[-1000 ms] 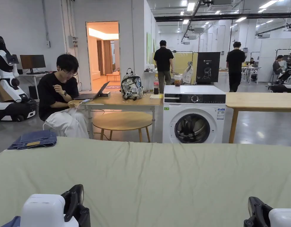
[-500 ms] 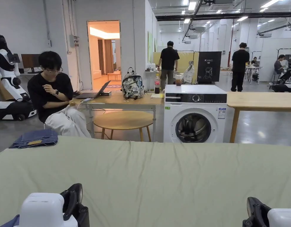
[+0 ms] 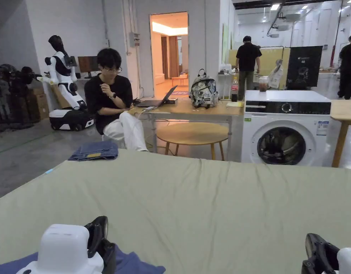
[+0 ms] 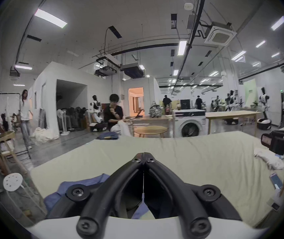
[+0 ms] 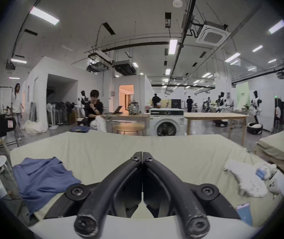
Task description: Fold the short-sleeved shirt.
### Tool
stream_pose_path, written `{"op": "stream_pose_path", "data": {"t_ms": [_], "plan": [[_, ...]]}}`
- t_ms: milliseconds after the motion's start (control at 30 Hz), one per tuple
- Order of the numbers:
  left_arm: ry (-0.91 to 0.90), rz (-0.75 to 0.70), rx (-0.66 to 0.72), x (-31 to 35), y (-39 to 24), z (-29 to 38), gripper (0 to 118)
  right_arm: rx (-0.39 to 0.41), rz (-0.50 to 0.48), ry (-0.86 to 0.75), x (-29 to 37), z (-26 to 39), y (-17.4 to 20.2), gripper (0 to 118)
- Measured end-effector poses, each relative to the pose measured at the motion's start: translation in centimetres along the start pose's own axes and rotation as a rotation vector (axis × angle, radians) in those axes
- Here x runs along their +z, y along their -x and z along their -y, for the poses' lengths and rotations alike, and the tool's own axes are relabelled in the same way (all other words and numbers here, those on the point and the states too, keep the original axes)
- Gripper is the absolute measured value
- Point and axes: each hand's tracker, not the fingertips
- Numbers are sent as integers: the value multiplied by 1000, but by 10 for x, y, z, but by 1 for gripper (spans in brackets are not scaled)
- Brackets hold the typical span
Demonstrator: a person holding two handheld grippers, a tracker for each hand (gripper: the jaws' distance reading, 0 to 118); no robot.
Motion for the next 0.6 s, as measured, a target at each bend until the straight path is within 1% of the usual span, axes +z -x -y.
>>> {"op": "stream_pose_path", "data": {"t_ms": [100, 167, 233, 300, 333, 367, 400, 433, 500, 533, 600], "plan": [[11, -20, 17, 5, 21, 5, 0, 34, -19, 21, -11, 7, 19, 0], [21, -36, 35, 7, 36, 7, 0, 35, -45, 35, -16, 10, 27, 0], [44, -21, 41, 5, 51, 10, 0, 34, -76, 46, -19, 12, 33, 0], [108, 9, 33, -2, 69, 16, 0, 58, -105, 58, -20, 13, 35, 0], [134, 36, 35, -8, 79, 20, 6, 76, -112, 62, -20, 15, 36, 0], [155, 90, 30, -16, 91, 27, 27, 89, -115, 64, -20, 17, 36, 0], [196, 101, 28, -28, 103, 33, 56, 93, -119, 68, -20, 20, 35, 0], [244, 83, 23, -39, 112, 40, 82, 95, -124, 74, -20, 23, 34, 0], [345, 72, -10, -71, 129, 57, 84, 98, -128, 105, -25, 31, 32, 0], [358, 79, -23, -85, 139, 66, 84, 98, -126, 124, -28, 35, 31, 0], [455, 97, -5, -120, 152, 87, 84, 91, -128, 164, -35, 42, 28, 0]]}}
